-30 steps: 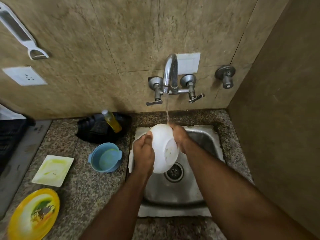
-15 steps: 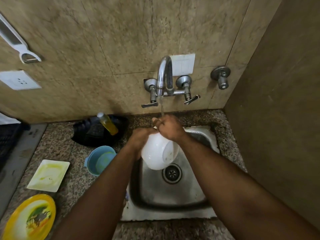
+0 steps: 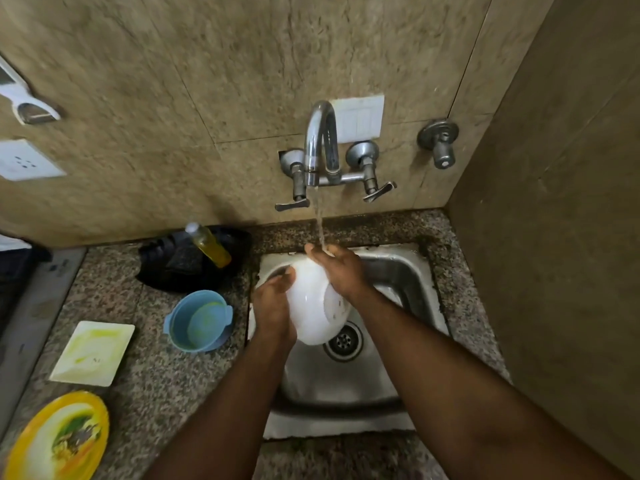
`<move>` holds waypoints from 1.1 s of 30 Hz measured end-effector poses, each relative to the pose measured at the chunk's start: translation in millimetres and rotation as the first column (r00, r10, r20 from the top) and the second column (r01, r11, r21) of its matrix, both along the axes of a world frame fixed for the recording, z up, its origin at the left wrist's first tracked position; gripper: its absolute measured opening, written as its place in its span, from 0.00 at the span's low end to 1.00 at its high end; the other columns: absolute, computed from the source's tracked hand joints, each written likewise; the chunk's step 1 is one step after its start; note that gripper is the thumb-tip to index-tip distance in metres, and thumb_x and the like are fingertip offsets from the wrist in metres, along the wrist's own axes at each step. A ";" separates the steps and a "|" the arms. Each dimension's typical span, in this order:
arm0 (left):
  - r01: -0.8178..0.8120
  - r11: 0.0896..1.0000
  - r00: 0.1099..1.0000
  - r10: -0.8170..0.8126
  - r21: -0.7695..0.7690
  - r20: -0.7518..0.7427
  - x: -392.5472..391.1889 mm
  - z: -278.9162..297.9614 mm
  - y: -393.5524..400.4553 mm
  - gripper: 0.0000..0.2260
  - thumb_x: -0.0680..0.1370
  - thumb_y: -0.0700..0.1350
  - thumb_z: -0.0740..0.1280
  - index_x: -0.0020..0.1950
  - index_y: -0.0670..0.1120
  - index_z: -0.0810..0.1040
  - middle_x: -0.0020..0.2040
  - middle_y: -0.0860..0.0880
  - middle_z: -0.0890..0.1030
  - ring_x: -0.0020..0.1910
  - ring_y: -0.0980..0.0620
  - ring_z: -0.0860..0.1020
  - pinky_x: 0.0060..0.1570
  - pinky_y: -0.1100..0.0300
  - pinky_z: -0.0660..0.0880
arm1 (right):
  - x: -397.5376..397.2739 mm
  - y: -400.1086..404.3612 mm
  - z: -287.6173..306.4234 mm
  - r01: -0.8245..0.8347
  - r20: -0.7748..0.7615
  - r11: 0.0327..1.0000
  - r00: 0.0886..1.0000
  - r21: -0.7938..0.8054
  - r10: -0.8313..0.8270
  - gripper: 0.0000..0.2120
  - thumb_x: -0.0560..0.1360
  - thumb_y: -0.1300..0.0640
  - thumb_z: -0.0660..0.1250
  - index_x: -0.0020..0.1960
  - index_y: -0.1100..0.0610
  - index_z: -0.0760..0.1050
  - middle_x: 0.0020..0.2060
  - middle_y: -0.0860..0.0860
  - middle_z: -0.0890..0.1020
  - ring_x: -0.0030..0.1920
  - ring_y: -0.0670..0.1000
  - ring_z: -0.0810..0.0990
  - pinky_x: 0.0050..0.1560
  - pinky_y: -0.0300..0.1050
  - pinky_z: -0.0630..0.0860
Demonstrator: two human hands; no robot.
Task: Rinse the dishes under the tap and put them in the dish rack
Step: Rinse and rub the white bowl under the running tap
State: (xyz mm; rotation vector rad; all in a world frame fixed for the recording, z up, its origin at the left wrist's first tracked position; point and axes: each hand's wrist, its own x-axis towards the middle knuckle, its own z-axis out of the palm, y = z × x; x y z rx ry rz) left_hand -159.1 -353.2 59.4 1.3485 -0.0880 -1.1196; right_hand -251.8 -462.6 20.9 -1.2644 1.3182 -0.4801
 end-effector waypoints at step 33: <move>0.264 0.951 0.881 -0.306 0.164 0.360 8.4 29.9 -41.5 0.11 0.78 0.49 0.73 0.46 0.41 0.86 0.37 0.48 0.87 0.37 0.53 0.85 0.35 0.63 0.80 | 2.7 1.9 34.9 -0.123 -0.321 0.911 0.947 -0.393 -0.011 0.27 0.79 0.36 0.49 0.60 0.50 0.79 0.54 0.54 0.82 0.54 0.56 0.79 0.56 0.50 0.76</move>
